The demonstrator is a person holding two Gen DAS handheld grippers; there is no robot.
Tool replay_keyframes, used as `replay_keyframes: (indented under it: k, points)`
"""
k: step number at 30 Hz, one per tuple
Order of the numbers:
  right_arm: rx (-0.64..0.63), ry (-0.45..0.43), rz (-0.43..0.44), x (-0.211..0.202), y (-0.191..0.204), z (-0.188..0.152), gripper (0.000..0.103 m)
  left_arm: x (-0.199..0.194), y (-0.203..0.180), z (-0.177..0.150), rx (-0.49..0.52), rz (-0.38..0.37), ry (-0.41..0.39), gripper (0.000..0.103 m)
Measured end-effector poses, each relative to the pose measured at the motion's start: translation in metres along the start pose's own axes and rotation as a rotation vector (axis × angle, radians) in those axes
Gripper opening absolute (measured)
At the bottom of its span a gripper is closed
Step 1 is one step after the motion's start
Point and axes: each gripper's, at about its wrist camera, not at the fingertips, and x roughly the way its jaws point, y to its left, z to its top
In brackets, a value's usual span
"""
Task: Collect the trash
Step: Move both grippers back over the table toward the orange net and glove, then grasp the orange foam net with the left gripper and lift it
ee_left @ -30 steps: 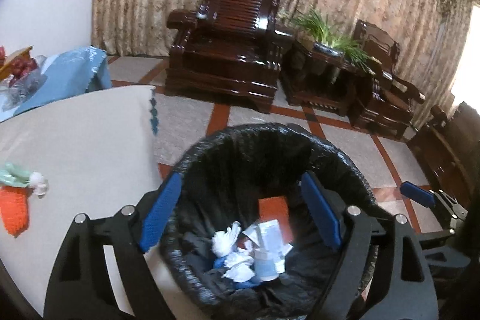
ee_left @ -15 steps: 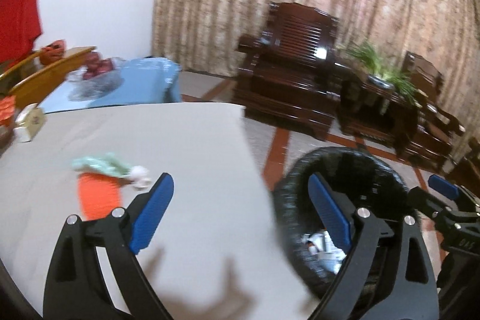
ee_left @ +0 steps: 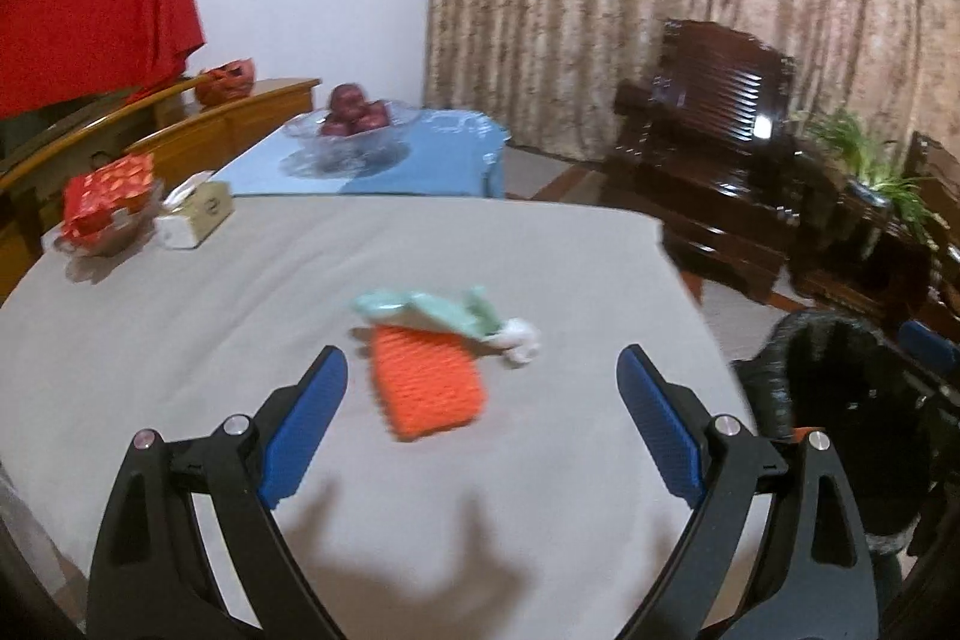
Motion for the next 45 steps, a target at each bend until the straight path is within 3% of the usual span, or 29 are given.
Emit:
replay_keyframes:
  k: [9,18,31,33,35,38,41,45]
  points:
    - [-0.052,0.051,0.076,0.074,0.045,0.0,0.097,0.03,0.051,-0.009,-0.064,0.081,0.05,0.089]
    - [-0.037,0.101,0.052,0.127,0.04,0.004,0.097,0.084,0.048,-0.019,-0.075,0.069,0.13,0.089]
    - [-0.064,0.133,0.058,0.15,0.038,0.0,0.097,0.144,0.039,-0.032,-0.101,0.055,0.23,0.088]
    - [-0.065,0.138,0.056,0.151,0.038,-0.001,0.097,0.147,0.039,-0.031,-0.118,0.029,0.235,0.079]
    - [-0.063,0.14,0.054,0.152,0.037,-0.001,0.097,0.149,0.037,-0.03,-0.154,-0.049,0.244,0.053]
    - [-0.06,0.143,0.053,0.153,0.038,-0.002,0.097,0.146,0.029,-0.029,-0.135,-0.07,0.229,0.036]
    - [-0.06,0.141,0.055,0.151,0.039,-0.002,0.097,0.142,0.028,-0.03,-0.15,-0.079,0.212,0.025]
    - [-0.058,0.139,0.061,0.15,0.041,-0.002,0.097,0.132,0.025,-0.027,-0.139,-0.07,0.186,0.022]
